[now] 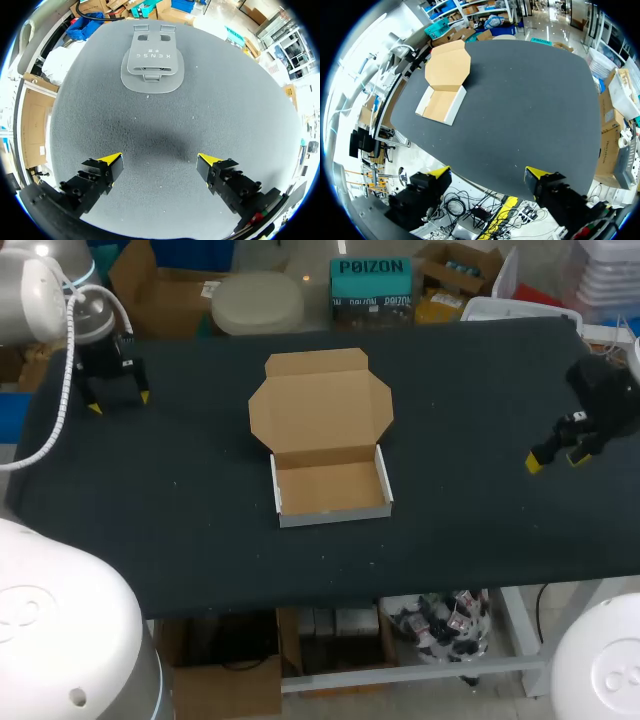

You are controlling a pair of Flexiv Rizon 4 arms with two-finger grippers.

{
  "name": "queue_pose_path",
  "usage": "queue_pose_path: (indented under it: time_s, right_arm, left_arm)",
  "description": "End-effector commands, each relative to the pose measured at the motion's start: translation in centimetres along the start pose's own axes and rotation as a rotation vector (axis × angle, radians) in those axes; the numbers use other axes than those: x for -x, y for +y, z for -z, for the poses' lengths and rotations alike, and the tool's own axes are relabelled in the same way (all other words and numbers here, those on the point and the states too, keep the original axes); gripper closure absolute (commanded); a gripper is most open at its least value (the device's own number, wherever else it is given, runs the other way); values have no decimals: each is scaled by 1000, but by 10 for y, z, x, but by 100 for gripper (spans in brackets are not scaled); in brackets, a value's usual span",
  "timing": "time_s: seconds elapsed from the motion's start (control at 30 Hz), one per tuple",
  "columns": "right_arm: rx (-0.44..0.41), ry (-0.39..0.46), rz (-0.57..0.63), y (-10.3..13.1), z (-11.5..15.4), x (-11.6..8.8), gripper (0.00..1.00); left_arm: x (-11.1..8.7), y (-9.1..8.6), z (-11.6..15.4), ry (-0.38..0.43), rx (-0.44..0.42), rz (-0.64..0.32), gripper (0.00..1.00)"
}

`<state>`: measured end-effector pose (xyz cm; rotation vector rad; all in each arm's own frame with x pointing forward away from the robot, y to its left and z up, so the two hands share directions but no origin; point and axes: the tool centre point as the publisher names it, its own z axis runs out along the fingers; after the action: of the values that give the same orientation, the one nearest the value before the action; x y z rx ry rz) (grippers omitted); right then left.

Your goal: Assemble the packaging by folding the flat box into shape, placing the metal phone stand inside, and closing the box properly

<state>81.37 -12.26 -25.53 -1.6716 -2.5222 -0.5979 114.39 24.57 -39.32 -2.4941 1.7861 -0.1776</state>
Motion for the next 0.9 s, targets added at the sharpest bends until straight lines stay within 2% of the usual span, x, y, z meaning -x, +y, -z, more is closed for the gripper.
queue_pose_path:
  time_s: [0.03, 0.67, 0.9]
  right_arm:
    - [-5, 0, -1, 1, 2, 0, 0]
    - [-5, 0, -1, 1, 2, 0, 0]
    - [-5, 0, -1, 1, 2, 0, 0]
  left_arm:
    - [-3, -13, -6, -13, 55, 0, 0]
    - [-2, -45, -6, -46, 42, 32, 0]
    - [-2, -46, -4, -51, 39, 36, 0]
